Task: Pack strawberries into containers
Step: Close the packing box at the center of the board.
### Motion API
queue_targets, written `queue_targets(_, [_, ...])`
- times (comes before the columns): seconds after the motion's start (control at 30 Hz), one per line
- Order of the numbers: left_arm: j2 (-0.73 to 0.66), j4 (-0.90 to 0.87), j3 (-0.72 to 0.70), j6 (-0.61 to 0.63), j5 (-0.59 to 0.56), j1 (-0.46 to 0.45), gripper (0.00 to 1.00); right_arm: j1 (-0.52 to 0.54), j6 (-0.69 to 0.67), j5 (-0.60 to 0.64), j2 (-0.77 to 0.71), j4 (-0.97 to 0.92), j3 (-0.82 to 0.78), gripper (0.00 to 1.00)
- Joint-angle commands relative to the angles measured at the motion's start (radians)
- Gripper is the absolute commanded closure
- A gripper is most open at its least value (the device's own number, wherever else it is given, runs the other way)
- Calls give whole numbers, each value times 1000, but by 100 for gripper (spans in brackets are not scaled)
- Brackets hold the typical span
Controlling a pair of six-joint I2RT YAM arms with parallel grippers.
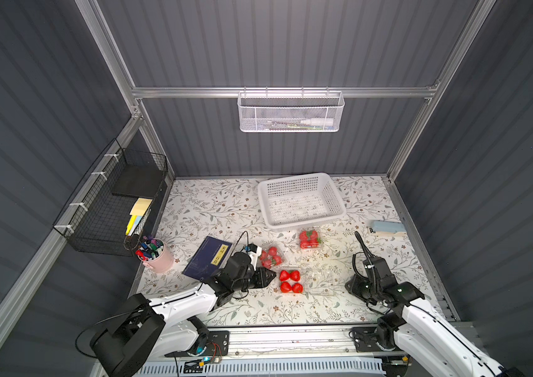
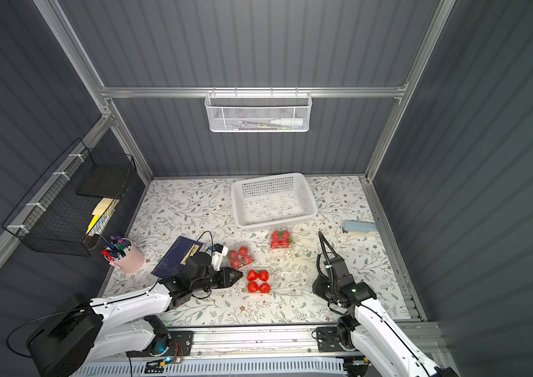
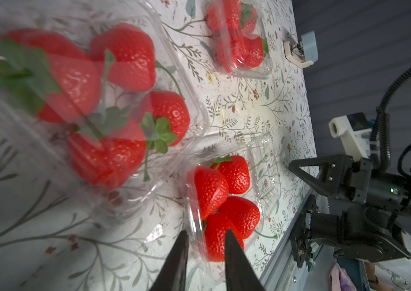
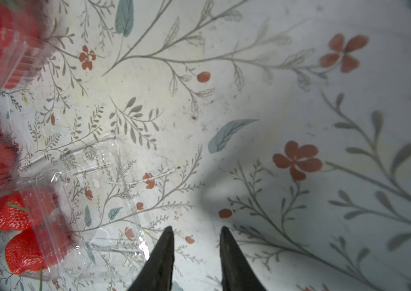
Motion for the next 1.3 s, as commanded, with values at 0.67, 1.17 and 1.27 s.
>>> queue_targets(0.67, [150, 154, -16, 1, 36, -36, 76, -80, 88, -257, 127, 351, -102, 70])
queue_targets(1.17, [145, 121, -2, 12, 24, -35, 77, -79, -17, -296, 290, 395, -81, 96])
queue_targets(1.27, [160, 117, 3, 15, 27, -35, 77, -75, -18, -349, 378, 438, -80, 94])
